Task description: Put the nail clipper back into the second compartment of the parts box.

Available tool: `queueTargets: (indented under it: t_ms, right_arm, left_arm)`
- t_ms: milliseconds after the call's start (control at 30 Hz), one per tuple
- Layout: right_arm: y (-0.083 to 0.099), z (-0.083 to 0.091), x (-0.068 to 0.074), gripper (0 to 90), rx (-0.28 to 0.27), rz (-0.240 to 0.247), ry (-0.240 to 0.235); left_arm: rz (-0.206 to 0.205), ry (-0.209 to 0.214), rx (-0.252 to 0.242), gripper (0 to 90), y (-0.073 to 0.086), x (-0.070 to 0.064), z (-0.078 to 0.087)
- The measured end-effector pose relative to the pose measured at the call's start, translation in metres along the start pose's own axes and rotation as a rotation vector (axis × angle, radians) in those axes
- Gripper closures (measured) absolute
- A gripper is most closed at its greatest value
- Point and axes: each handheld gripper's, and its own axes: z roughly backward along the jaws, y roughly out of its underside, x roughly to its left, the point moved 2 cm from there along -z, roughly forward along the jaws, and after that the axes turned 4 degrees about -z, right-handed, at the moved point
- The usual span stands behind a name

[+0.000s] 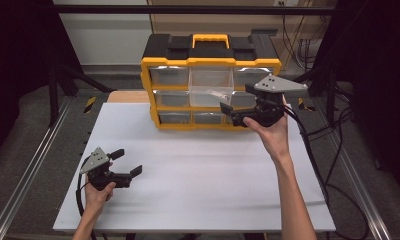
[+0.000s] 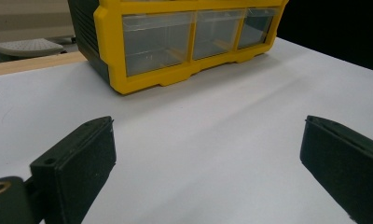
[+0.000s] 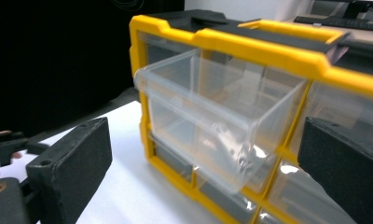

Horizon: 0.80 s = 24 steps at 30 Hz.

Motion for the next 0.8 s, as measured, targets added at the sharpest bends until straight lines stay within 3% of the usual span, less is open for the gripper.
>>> queueTargets:
  t_ms: [433,800]
  right_arm:
    - [0.051,0.012,0.002,3.1,0.018,-0.035,-0.016]
    - [0.098,0.016,-0.005,3.1,0.042,-0.074,-0.014]
  left_arm:
    - [-0.006,-0.001,0.006,3.3,0.0,-0.001,-0.001]
    - [-0.009,0.0,0.008,3.3,0.001,-0.002,-0.001]
